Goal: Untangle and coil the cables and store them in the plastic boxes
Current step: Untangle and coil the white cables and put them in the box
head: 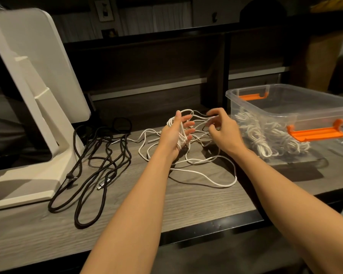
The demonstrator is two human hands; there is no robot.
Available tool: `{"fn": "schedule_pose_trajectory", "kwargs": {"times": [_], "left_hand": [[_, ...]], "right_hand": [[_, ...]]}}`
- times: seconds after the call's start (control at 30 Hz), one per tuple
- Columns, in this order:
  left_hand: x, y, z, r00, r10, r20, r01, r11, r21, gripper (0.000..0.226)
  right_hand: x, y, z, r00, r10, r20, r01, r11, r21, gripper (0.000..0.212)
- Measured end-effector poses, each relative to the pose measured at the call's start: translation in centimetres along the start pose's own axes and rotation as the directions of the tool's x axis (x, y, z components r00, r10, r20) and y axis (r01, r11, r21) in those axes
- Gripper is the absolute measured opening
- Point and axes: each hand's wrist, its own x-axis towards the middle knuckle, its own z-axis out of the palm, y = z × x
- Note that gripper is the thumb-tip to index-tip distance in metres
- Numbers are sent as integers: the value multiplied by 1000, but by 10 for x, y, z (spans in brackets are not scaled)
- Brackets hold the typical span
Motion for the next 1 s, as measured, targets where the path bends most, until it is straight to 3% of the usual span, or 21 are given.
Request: {"fn": "schedule_pose_trajectory", "kwargs": {"times": [0.1,0.23,0.33,0.43,0.6,0.7,0.77,0.87,1.0], "left_hand": [[1,-1,-1,997,-34,64,34,999,10,40],[-1,-2,2,983,-70,170,64,997,40,35],[0,-2,2,989,-51,136,52,999,0,38],[1,-4,5,1000,-19,15,18,998,55,42],[5,-5,8,994,81,-70,-77,996,51,44],[6,-1,4,991,94,-94,-106,987,-124,46],[5,2,0,997,51,-60,-66,957,-282,46],[3,2,-3,1000,-9,7,11,868,-496,43],[2,2,-2,999,-37,1,31,824,-565,46]], "right_hand": [[-2,-5,5,991,-63,120,46,989,140,47],[2,-6,4,971,-36,237,-46,943,331,33],[2,-7,2,979,23,205,-110,900,422,12],[2,-8,2,971,46,234,-155,867,474,7],[2,-13,-1,913,38,407,-193,918,347,12],[-2,-10,4,859,68,508,-152,980,125,21],[-2,-6,8,899,90,428,-92,996,-16,26],[2,4,9,981,103,163,-79,986,-144,23],[3,5,8,993,119,-19,-120,980,-159,12]]}}
